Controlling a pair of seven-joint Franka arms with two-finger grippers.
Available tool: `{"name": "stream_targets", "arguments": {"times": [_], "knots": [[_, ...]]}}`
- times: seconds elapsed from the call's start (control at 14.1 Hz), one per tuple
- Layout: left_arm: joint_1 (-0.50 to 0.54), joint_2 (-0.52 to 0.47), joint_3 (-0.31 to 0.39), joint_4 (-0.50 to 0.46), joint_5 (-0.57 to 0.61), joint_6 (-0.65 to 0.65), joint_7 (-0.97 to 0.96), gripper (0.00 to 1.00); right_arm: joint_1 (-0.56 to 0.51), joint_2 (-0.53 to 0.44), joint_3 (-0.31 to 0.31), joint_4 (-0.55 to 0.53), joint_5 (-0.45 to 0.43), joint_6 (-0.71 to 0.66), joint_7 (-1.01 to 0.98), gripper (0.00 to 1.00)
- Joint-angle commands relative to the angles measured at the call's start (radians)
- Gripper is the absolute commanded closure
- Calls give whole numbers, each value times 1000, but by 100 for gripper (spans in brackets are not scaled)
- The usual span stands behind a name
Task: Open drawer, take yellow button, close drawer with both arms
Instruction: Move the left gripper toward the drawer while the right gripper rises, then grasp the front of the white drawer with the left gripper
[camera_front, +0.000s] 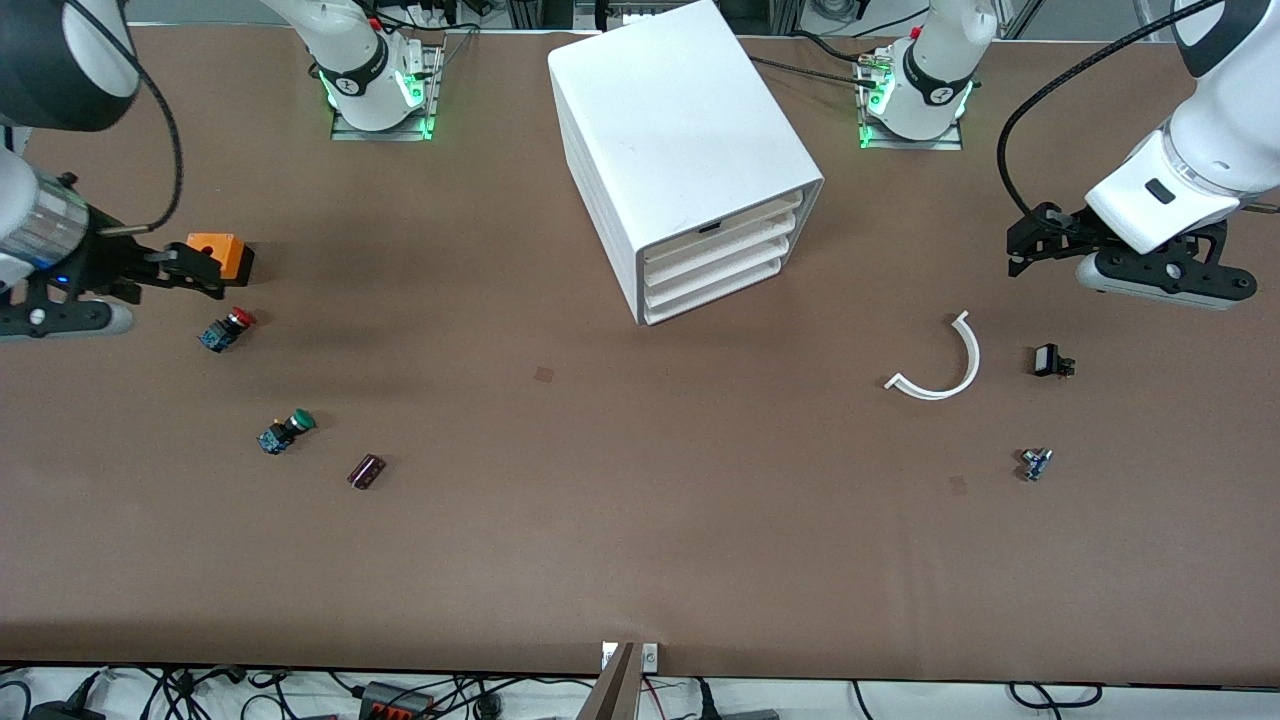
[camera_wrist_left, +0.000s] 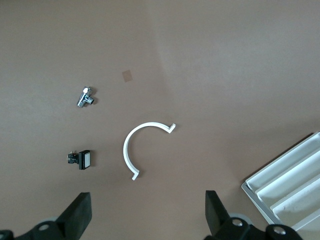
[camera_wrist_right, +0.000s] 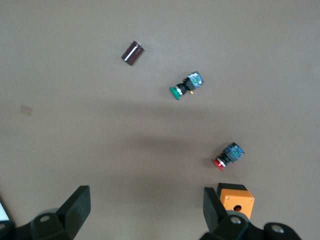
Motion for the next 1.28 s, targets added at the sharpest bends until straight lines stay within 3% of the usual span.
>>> {"name": "stream_targets", "arguments": {"times": [0.0,0.14,0.43,0.78,1.0,1.21], "knots": [[1,18,-1,20,-21,-57,20,0,50,20,-2,-3,39,37,1,0],[-2,47,-23,20,-31,-134,22,0,69,41,-2,-3,91,46,1,0],[-13,137,-29,20,-203,-243,29,0,154,77,-2,26,96,77,1,0],[-46,255,-35,7,-485,-236,44,0,213,99,-2,26,99,152,3,0],[-40,326,-35,-16,-639,-200,199,0,262,104,-2,26,99,187,29,0],[-30,335,-35,-166,-818,-93,423,0,279,104,-2,32,99,187,30,0]]}}
